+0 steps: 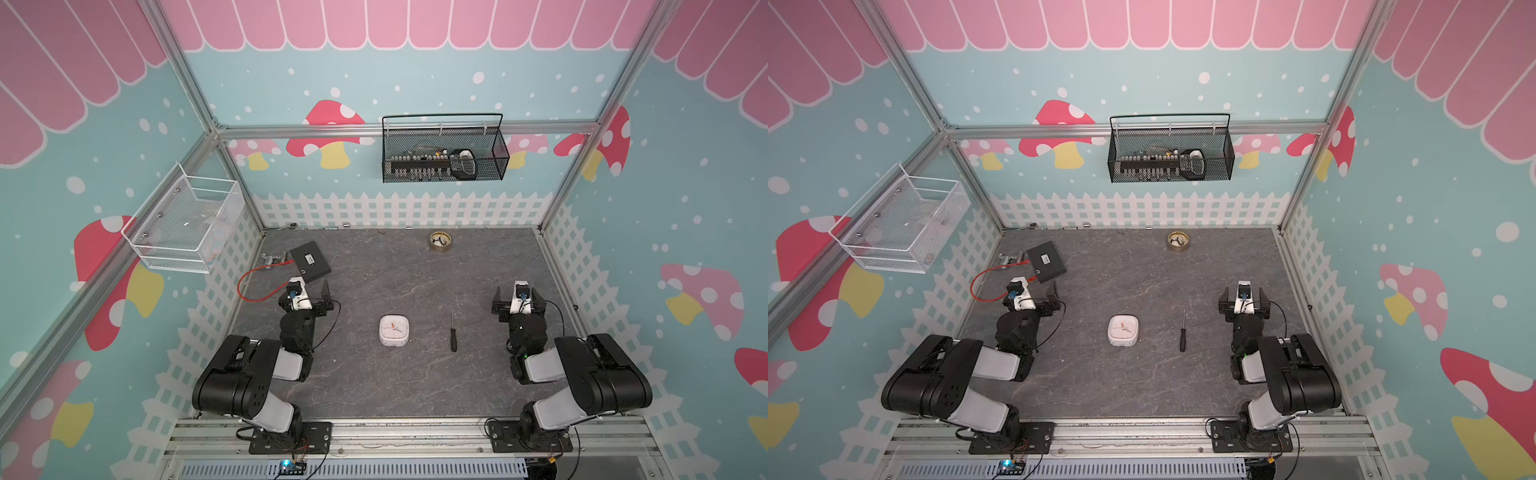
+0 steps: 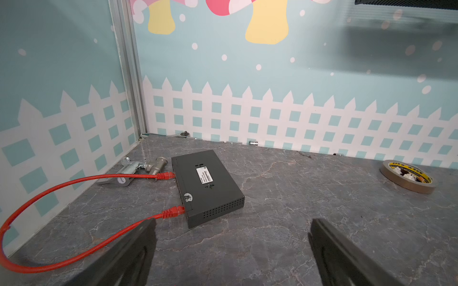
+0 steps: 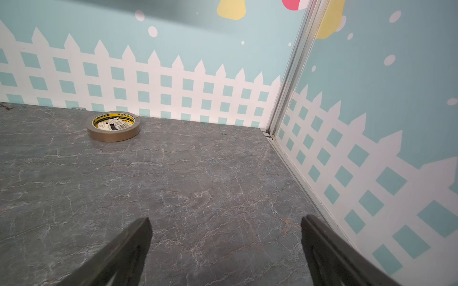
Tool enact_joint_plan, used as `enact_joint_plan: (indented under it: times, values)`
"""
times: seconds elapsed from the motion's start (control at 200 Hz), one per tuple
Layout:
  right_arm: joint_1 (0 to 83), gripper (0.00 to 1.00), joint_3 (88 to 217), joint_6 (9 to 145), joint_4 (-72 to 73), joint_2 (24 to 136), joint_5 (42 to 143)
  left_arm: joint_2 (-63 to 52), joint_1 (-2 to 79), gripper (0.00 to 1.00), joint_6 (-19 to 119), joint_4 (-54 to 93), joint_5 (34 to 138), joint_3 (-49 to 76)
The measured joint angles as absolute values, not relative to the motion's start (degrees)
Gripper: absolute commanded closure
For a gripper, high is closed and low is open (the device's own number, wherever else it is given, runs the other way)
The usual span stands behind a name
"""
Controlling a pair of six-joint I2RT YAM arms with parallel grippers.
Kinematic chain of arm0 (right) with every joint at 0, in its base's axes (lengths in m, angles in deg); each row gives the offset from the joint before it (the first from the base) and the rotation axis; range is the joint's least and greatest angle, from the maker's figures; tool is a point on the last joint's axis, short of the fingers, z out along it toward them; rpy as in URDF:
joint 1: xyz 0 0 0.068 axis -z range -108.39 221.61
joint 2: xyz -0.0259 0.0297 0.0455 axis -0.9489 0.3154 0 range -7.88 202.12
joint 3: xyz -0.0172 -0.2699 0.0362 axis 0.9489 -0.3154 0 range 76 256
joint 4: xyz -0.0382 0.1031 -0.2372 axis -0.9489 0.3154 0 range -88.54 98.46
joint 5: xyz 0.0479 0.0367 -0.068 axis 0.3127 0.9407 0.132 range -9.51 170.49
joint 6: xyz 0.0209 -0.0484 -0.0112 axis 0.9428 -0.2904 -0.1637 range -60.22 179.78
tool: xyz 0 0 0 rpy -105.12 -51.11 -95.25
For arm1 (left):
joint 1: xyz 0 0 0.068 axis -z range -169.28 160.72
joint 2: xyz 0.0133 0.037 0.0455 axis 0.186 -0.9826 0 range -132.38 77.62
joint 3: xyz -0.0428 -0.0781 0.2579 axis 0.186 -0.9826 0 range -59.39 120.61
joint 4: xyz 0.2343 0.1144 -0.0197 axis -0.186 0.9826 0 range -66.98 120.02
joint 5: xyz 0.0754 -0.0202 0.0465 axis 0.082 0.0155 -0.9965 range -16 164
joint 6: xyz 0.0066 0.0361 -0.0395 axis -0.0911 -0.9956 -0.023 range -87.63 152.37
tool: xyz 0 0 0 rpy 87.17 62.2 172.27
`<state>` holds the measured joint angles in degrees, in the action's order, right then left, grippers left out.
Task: Remove the battery from the alarm
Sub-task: Adjust the alarm at the center of the board.
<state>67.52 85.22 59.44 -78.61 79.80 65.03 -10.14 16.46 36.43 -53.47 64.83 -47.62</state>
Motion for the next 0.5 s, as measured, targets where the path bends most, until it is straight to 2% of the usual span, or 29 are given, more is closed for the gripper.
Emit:
enact_joint_plan:
  times: [0.5]
  values:
    - [67.52, 0.01, 85.52, 59.44, -78.35, 79.80, 65.05, -10.14, 14.62, 0.00, 36.65, -51.96, 68.72, -47.44]
